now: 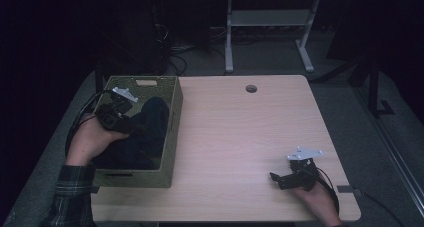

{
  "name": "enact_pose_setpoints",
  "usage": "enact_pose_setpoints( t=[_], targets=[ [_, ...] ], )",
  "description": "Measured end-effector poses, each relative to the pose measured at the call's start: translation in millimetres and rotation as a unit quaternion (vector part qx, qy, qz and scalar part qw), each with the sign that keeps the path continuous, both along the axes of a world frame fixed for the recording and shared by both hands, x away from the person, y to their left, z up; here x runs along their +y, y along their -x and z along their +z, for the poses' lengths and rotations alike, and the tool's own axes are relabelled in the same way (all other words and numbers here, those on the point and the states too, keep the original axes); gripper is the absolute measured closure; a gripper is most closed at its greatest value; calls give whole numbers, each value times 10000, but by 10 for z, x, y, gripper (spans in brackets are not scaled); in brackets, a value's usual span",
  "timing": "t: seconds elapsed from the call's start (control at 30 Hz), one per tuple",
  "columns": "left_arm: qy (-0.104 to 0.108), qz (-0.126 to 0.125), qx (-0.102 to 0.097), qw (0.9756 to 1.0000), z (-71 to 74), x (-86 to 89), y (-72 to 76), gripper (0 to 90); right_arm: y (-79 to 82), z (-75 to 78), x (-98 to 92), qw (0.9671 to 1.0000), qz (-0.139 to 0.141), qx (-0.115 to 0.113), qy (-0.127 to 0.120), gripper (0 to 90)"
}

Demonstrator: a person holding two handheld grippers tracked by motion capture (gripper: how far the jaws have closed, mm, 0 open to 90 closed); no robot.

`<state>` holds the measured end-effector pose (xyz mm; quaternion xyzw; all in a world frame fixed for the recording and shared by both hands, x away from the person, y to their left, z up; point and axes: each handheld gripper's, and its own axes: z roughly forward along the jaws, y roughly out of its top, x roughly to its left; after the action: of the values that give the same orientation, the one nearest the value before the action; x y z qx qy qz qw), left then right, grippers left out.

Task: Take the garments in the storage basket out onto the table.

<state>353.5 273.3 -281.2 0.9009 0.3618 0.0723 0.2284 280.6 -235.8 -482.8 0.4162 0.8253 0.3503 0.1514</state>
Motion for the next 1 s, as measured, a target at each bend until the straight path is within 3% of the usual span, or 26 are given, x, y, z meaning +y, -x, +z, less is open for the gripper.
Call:
enact_pose_setpoints(
  t=[0.8,1.0],
  targets=[
    [54,-12,-583,9983,646,-11,88,691,0,0,0,10000,1,1,2,23],
    [81,-35,-694,9975,745,-22,105,692,0,0,0,10000,1,1,2,23]
  ],
)
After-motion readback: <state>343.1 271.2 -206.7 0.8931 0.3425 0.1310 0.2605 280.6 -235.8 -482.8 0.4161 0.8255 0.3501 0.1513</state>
